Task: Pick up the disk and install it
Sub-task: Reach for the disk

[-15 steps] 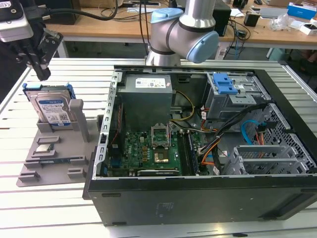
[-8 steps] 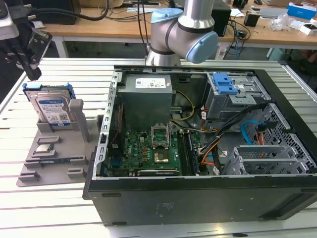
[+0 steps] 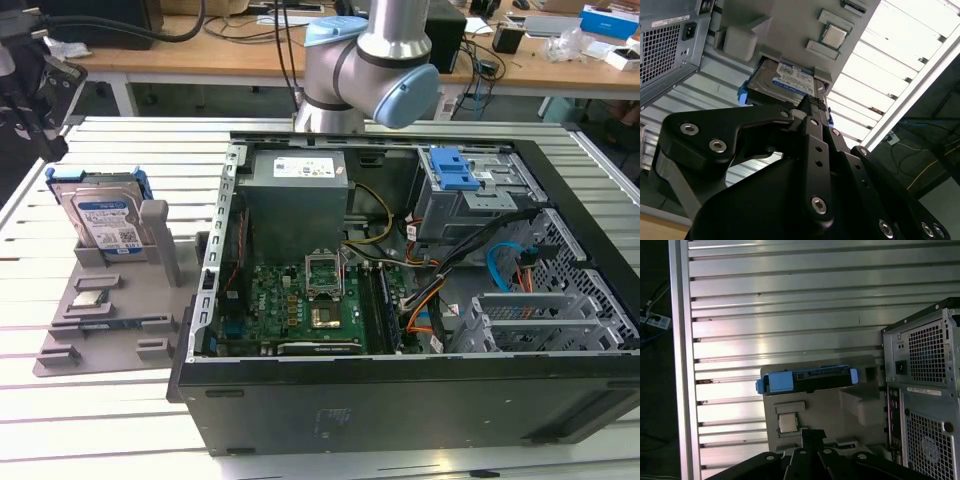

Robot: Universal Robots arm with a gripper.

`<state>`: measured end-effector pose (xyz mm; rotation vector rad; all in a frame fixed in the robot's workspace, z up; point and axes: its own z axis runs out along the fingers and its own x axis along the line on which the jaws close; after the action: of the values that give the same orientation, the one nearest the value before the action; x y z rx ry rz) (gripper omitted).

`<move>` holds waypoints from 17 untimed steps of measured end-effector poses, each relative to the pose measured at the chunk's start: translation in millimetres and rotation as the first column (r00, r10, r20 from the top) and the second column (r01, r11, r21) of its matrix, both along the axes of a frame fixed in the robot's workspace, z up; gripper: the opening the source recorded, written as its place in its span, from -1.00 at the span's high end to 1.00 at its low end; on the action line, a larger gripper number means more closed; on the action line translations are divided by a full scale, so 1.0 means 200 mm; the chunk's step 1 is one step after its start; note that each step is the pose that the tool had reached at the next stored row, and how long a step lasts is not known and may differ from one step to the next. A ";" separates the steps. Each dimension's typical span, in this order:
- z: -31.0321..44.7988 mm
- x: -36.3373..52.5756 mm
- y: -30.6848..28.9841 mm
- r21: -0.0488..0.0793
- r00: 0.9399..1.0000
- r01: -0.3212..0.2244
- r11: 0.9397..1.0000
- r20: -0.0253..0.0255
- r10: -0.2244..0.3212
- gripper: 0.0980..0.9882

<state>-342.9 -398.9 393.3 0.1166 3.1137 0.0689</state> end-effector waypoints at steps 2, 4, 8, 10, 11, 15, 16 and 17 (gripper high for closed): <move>0.000 -0.016 0.000 0.000 1.000 0.000 1.000 0.000 0.000 0.99; 0.000 -0.031 0.000 0.000 1.000 0.000 1.000 0.000 0.000 0.99; 0.000 -0.085 0.000 0.000 1.000 0.000 1.000 0.000 0.000 0.99; 0.000 -0.103 0.000 0.000 1.000 0.000 1.000 0.000 0.000 0.99; 0.000 -0.111 0.000 0.000 1.000 0.000 1.000 0.000 0.000 0.99; 0.000 -0.157 0.000 0.000 1.000 0.000 1.000 0.000 0.000 0.99; 0.000 -0.165 0.000 0.000 1.000 0.000 1.000 0.000 0.000 0.99; 0.000 -0.168 0.000 0.000 1.000 0.000 1.000 0.000 0.000 0.99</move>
<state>-376.5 -398.9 393.2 0.1165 3.1136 0.0688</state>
